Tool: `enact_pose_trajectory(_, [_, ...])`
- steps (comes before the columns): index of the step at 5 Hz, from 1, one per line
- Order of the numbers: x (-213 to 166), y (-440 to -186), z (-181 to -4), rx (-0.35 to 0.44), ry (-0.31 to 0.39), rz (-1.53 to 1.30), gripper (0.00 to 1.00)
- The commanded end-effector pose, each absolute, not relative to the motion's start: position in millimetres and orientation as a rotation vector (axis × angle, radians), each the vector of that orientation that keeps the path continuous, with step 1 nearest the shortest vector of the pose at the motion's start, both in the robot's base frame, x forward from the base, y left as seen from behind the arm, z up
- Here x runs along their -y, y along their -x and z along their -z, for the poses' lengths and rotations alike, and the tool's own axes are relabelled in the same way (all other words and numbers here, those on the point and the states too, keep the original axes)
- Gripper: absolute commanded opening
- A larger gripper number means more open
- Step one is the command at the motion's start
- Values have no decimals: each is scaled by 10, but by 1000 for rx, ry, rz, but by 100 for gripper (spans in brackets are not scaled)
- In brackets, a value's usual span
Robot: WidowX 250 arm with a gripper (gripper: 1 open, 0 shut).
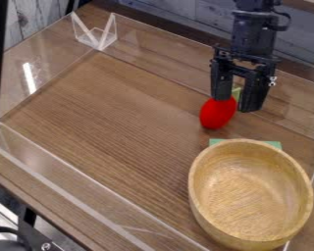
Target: Move the red object to the right side of the table
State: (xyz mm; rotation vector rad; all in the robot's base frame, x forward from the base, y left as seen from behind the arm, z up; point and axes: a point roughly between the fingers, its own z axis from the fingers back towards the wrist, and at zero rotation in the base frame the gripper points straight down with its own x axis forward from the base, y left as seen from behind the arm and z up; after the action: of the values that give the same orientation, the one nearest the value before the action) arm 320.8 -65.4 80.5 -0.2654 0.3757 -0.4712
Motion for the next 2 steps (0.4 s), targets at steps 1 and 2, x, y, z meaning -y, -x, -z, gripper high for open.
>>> enact_pose_trajectory(1, [659,-3284,-970,-316,245,536,100])
enact_pose_trajectory(2, [632,-3326,-961,-314,240,575,100])
